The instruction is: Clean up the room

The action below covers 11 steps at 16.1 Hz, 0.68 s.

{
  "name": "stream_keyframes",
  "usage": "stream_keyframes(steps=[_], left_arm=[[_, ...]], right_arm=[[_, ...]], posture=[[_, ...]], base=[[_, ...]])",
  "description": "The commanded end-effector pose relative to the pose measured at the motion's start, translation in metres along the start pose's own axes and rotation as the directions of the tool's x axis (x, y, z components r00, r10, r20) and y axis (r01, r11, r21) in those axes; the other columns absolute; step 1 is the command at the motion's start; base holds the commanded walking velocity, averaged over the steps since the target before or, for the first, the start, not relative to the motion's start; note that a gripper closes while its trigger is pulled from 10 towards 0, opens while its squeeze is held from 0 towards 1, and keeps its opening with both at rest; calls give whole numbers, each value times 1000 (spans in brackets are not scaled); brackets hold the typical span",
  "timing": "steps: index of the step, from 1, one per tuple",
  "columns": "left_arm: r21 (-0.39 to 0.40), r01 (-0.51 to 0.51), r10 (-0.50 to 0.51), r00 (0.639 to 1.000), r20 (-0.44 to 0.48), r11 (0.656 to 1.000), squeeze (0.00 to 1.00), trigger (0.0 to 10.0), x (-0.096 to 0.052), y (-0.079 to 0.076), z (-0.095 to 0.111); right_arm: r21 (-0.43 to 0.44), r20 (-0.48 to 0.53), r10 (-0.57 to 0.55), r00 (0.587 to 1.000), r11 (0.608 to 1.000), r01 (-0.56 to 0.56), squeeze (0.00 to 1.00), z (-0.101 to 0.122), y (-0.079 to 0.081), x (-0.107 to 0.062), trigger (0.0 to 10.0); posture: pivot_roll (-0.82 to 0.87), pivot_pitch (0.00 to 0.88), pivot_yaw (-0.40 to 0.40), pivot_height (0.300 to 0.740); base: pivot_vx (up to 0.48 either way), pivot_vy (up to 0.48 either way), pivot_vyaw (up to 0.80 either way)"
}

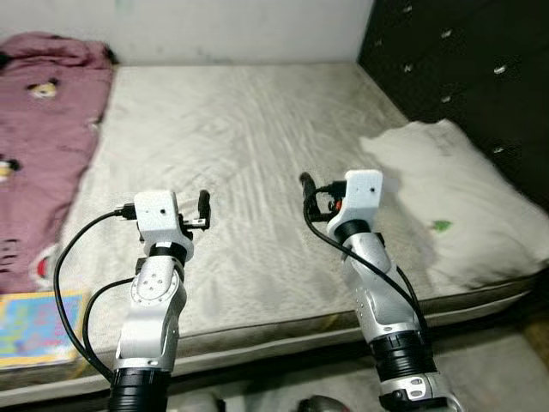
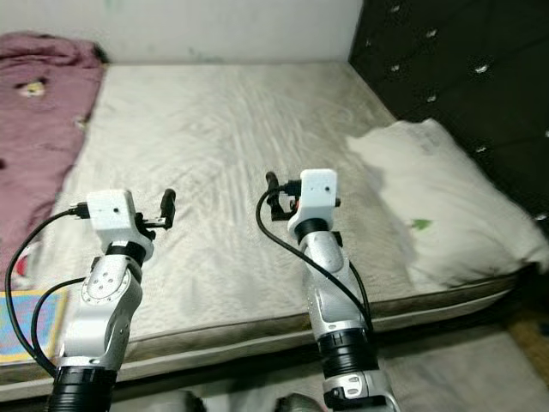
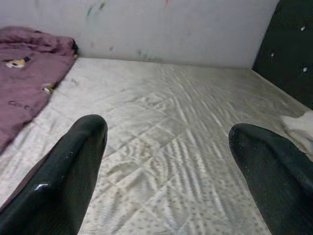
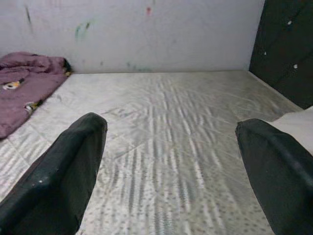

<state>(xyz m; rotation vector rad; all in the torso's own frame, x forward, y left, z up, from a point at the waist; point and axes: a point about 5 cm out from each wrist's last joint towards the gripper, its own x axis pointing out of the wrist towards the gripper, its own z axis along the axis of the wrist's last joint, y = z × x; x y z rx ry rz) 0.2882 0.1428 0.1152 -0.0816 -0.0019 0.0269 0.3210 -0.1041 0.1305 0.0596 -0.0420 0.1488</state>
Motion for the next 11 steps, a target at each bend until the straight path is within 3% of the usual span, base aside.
stream_keyframes(steps=[1,7,11], left_arm=[[-3,25,-25,1000,4,1000,0,10000,0,-8,1],[6,27,-27,1000,5,1000,0,10000,0,-9,0],[-1,30,-30,1000,-3,1000,0,10000,0,-10,-1]], right_arm=[[-2,-11,-32,999,999,32,0,-2,-9,-2,10000],[-5,-12,-26,1000,1000,26,0,-3,-8,-2,10000],[-28,-4,0,1000,1000,0,0,-3,-5,-3,10000]], posture=[[32,0,-49,740],[33,0,-48,740],[32,0,-49,740]], base=[[0,345,0],[0,0,0],[0,480,0]])
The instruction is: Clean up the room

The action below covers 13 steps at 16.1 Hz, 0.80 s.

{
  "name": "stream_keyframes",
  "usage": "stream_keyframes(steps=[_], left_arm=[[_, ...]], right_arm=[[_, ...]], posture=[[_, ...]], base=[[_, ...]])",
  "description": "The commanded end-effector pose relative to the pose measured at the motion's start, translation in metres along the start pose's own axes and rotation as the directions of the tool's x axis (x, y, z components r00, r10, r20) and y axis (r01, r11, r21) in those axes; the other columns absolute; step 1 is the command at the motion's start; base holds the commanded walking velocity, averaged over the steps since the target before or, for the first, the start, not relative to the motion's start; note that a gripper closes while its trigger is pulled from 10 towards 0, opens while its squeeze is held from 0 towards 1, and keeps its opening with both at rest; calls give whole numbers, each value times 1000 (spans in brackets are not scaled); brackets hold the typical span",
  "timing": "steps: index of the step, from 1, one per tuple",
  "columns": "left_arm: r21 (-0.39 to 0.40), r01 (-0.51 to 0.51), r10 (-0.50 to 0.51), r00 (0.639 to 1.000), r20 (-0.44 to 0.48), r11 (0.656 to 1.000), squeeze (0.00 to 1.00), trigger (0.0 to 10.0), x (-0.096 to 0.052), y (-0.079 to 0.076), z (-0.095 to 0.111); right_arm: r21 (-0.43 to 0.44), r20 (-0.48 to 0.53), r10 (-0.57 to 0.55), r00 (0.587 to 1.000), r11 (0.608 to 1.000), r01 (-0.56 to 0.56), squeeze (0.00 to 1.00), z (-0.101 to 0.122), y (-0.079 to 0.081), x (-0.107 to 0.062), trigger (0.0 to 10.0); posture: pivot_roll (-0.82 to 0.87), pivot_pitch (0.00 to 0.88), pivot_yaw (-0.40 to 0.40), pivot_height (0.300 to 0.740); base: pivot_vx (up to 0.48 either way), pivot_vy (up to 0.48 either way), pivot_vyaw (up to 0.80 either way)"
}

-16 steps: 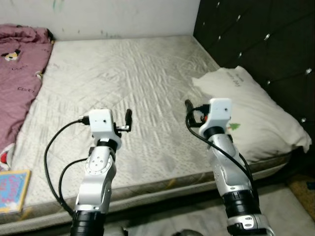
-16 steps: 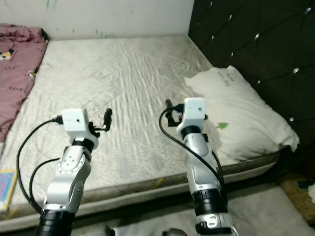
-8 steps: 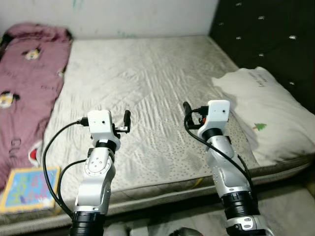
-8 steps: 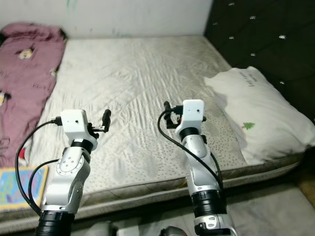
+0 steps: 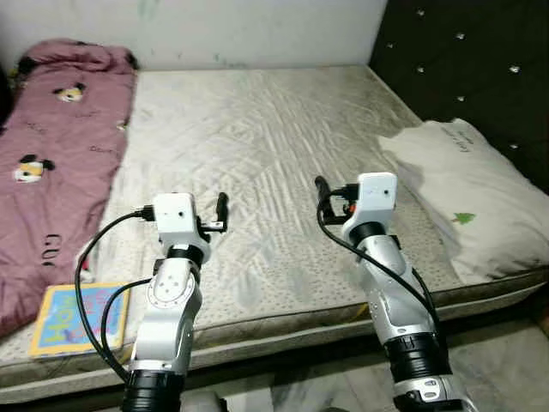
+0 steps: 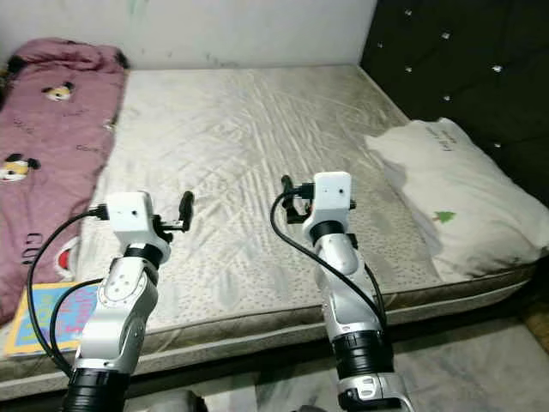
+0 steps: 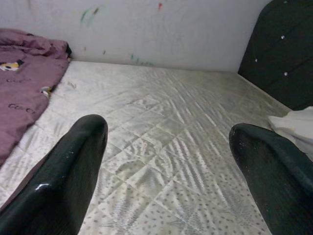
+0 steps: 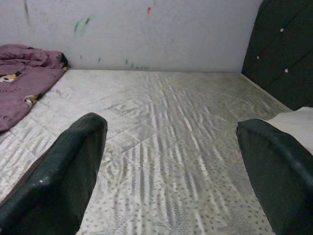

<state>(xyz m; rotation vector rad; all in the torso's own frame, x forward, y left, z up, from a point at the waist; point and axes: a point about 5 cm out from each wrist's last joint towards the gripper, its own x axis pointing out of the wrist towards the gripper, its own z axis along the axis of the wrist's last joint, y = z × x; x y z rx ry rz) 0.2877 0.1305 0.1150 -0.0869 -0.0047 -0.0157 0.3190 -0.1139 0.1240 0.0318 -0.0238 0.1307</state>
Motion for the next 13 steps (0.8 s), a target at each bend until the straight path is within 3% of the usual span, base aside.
stream_keyframes(steps=[1,13], left_arm=[[3,-13,13,1000,-5,1000,0,10000,1,3,0],[-3,-20,20,1000,-8,1000,0,10000,1,2,0]], right_arm=[[-3,14,19,1000,1000,-19,0,3,5,0,10000],[3,1,20,1000,1000,-20,0,2,6,1,10000]], posture=[[32,0,-49,740],[33,0,-50,740]], base=[[0,480,0],[0,480,0]])
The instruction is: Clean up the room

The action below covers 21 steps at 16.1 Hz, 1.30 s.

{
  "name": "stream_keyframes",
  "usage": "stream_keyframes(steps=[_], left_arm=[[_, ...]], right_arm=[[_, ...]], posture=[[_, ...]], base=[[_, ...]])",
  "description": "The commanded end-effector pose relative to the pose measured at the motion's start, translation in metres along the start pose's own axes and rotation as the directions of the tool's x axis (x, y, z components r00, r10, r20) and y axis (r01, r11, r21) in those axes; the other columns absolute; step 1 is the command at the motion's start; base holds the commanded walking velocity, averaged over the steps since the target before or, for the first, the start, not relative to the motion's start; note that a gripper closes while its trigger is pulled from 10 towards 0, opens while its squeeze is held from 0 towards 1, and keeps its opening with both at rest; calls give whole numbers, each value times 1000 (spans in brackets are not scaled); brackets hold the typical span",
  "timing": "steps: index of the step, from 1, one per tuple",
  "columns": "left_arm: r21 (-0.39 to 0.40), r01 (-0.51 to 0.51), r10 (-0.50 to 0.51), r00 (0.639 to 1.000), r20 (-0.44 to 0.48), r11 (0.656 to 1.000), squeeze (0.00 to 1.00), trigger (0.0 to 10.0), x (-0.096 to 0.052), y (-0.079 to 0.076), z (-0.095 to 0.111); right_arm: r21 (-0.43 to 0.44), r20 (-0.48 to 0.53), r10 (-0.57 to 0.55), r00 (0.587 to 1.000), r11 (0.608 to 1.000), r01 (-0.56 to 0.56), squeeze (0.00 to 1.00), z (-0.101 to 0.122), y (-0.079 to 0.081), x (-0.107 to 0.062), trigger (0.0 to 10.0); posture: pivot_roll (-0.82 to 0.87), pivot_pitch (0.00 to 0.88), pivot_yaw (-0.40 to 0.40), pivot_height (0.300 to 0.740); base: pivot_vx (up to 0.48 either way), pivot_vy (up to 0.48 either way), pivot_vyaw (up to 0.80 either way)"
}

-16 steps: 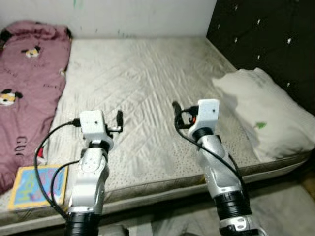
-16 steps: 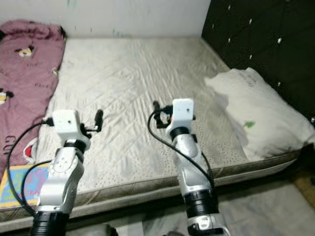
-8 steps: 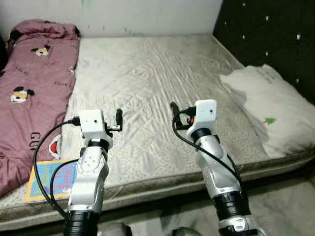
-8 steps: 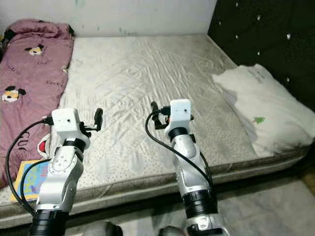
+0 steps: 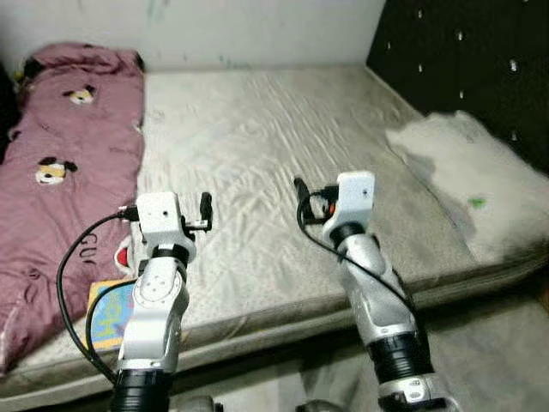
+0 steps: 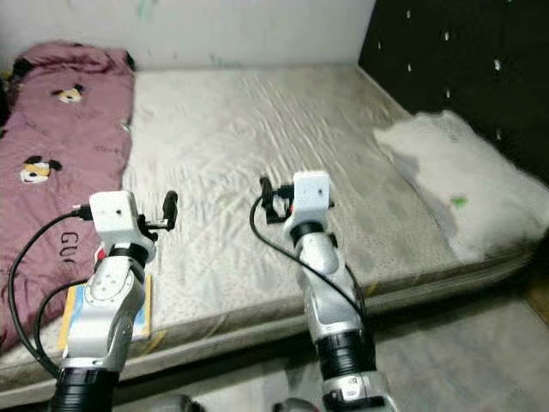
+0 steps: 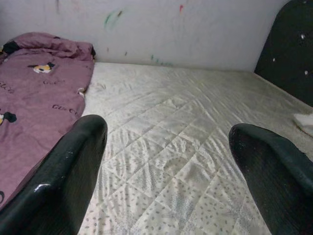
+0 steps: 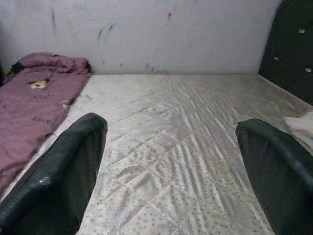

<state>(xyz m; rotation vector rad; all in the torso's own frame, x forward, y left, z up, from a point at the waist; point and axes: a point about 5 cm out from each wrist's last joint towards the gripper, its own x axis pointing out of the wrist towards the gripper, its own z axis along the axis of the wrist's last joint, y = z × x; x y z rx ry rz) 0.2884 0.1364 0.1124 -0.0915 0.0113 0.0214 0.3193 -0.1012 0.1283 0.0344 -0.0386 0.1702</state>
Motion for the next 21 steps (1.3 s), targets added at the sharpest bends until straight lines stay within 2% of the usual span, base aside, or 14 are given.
stream_keyframes(steps=[1,14,18,20,21], left_arm=[[3,17,-17,1000,6,1000,0,10000,0,-4,2],[11,4,-4,1000,11,1000,0,10000,1,-3,3],[49,8,-11,998,61,999,0,10000,3,2,9],[109,-11,-6,988,154,994,0,10000,6,10,16],[90,-33,21,990,138,995,0,10000,6,12,16]], right_arm=[[1,-15,-19,1000,1000,19,0,-2,-6,-1,10000],[-2,-28,-16,999,1000,16,0,-4,-5,-1,10000],[0,-31,-17,999,1000,17,0,-5,-6,-1,10000],[-2,-32,-15,999,1000,15,0,-5,-6,-1,10000],[-2,-32,-15,999,1000,15,0,-6,-5,-2,10000]], posture=[[33,0,-50,740],[31,0,-48,740],[31,0,-48,740],[33,0,-47,740],[34,0,-47,740]], base=[[0,480,0],[0,474,32],[0,0,0],[0,0,0],[0,0,0]])
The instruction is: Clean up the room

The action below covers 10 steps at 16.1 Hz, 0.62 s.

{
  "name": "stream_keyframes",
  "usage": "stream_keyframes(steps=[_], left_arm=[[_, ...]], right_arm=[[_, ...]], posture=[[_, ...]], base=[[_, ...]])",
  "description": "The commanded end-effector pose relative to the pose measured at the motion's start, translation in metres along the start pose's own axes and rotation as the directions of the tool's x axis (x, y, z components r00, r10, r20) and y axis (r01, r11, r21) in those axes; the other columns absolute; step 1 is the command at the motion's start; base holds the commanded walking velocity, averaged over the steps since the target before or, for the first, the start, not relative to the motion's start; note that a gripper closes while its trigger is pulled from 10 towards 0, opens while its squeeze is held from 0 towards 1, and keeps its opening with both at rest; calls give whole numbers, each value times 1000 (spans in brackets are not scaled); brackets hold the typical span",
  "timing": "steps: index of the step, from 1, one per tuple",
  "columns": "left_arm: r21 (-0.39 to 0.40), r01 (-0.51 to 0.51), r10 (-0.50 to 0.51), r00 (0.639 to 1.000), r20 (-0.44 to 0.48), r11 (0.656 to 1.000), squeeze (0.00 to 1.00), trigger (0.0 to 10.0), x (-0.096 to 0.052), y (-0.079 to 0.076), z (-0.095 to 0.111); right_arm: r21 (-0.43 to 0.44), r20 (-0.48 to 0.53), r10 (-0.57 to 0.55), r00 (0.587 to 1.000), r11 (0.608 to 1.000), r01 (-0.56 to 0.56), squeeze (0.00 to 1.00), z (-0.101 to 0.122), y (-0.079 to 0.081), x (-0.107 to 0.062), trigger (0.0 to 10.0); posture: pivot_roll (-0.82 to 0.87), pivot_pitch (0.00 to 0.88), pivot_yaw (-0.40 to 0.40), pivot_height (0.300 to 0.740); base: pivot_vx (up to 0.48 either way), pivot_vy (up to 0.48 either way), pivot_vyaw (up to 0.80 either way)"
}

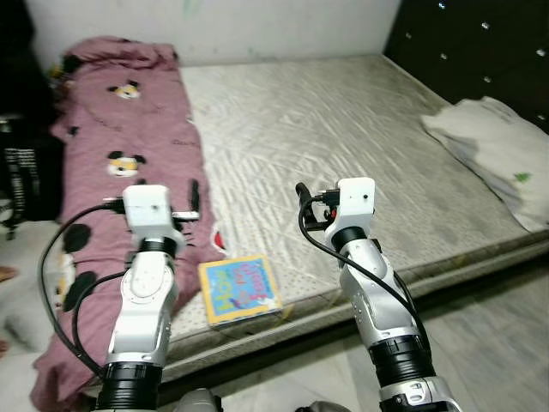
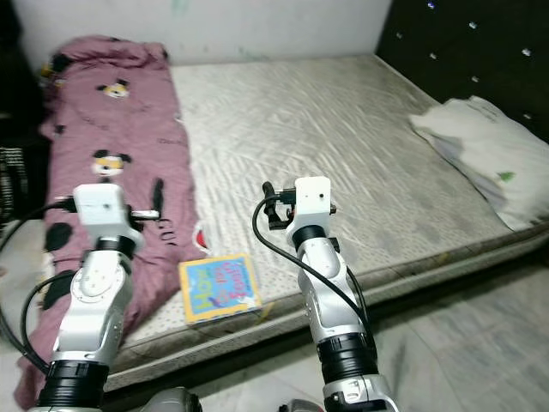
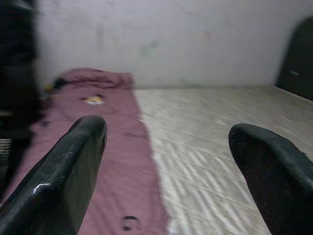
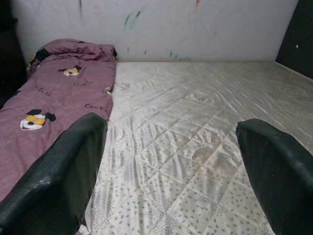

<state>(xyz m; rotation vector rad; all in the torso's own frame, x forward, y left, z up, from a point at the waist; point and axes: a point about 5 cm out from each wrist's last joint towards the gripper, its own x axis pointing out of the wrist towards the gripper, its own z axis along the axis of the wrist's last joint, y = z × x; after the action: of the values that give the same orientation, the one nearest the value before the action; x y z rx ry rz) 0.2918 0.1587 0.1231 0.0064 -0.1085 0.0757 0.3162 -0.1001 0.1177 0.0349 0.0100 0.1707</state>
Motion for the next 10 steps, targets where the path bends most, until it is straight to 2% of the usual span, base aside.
stream_keyframes(steps=[1,3,4,5,7,8,9,10], left_arm=[[18,35,-36,999,37,999,0,10000,4,-9,7],[-40,87,-86,996,30,995,0,10000,0,-13,12],[-43,155,-153,987,40,987,0,10000,-2,-14,12],[-80,134,-130,990,45,988,0,10000,-5,-11,10],[-26,54,-54,999,-4,998,0,10000,-12,-6,0],[-58,64,-66,997,-28,996,0,10000,-15,-7,-3],[-40,45,-47,998,-49,998,0,10000,-18,-5,-4],[-60,43,-47,996,-71,997,0,10000,-18,-4,-6]], right_arm=[[-8,16,-14,1000,1000,14,0,5,-7,1,10000],[-8,16,-14,1000,1000,14,0,5,-7,1,10000],[-8,16,-13,1000,1000,14,0,5,-8,1,10000],[-9,15,-12,1000,1000,12,0,5,-8,1,10000],[-12,11,-15,1000,1000,15,0,4,-9,0,10000],[-14,11,-17,1000,1000,17,0,4,-10,0,10000],[-14,8,-20,1000,1000,20,0,3,-11,0,10000],[-14,7,-21,1000,1000,21,0,3,-11,0,10000]], posture=[[35,0,-48,740],[35,0,-49,740],[35,0,-49,740],[34,0,-48,740],[31,0,-39,740],[31,0,-38,740],[30,0,-37,740],[30,3,-34,740]], base=[[0,0,0],[0,0,0],[0,0,0],[0,0,0],[0,0,0],[0,0,0],[0,0,0],[0,0,0]])
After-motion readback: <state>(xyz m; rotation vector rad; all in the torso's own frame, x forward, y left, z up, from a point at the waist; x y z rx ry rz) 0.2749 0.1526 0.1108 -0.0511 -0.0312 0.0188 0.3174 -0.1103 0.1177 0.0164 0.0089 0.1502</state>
